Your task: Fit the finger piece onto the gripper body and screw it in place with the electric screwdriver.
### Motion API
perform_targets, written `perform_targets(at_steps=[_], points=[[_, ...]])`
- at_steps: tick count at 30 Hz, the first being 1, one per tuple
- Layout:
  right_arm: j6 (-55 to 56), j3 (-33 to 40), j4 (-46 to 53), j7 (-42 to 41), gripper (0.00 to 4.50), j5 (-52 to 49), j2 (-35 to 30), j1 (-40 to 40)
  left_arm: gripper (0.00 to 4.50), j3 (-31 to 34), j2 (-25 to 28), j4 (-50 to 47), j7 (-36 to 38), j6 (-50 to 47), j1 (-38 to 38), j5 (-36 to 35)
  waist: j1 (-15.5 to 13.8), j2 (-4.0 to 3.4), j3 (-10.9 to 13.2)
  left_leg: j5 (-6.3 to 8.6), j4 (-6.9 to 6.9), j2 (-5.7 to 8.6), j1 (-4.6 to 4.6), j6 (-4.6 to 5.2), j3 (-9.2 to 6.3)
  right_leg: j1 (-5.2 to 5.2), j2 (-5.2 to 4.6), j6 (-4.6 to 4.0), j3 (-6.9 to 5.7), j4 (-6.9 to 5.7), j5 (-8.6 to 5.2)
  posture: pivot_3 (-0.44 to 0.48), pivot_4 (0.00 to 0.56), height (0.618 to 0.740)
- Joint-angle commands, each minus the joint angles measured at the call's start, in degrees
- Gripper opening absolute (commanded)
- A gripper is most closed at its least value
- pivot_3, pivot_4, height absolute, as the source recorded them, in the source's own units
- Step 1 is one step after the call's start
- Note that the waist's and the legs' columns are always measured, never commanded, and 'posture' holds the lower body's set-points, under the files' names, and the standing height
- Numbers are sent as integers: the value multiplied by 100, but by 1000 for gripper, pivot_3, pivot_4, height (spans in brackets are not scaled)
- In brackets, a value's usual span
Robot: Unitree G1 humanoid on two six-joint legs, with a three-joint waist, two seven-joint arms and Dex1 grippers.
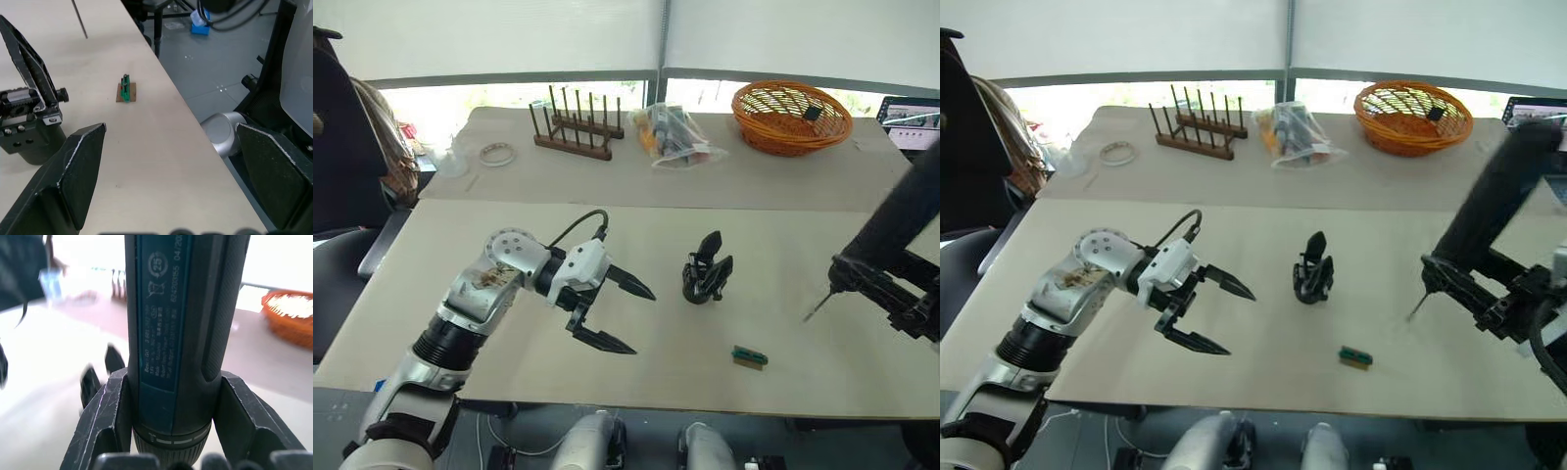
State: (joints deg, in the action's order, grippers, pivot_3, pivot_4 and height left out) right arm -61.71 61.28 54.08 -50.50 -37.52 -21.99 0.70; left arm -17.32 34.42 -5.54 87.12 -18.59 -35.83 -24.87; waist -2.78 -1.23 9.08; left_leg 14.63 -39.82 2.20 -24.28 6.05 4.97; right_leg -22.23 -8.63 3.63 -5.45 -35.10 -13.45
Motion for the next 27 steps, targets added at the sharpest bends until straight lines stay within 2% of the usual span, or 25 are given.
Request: perform_targets(at_steps=[1,4,6,9,12,15,27], points=[[811,15,580,690,1925,-725,634,830,4500,176,-221,62,-14,157,59,-217,-2,0,0,0,0,0,1,1,-3,0,9,1,0,-3,-1,0,150,740],[1795,-624,592,1189,1925,-986,847,1768,4500,121,-397,331,-30,292,46,-103,80,-1,-1,-30,5,7,-3,52,22,9,19,2,15,-19,-2,0,150,740],[2428,-1087,592,1375,1925,-834,848,2337,4500,26,-425,516,75,481,85,33,136,5,1,-31,7,7,9,51,30,8,23,5,23,-20,-4,0,150,740],[3200,-1848,592,1635,1925,-735,732,2911,4500,-82,-514,852,143,739,96,221,58,21,-4,-41,25,-1,23,31,1,3,40,-8,12,-14,-21,0,150,740],[3614,-2241,592,2003,1925,-738,506,3086,4500,-189,-538,1058,282,966,69,382,2,24,-3,-46,39,4,26,15,-21,-5,40,-33,15,-55,-75,0,150,740],[3806,-2403,592,2290,1925,-781,271,3144,4500,-263,-553,1247,371,1197,60,543,62,25,-3,-44,36,9,20,11,-6,1,37,-37,38,-85,-83,0,150,740],[4536,-2868,592,2702,1925,-1012,-441,3579,4500,-287,-786,1427,253,1355,73,716,61,31,-1,-23,7,4,22,47,16,-3,38,-32,117,-94,-84,0,150,740]])
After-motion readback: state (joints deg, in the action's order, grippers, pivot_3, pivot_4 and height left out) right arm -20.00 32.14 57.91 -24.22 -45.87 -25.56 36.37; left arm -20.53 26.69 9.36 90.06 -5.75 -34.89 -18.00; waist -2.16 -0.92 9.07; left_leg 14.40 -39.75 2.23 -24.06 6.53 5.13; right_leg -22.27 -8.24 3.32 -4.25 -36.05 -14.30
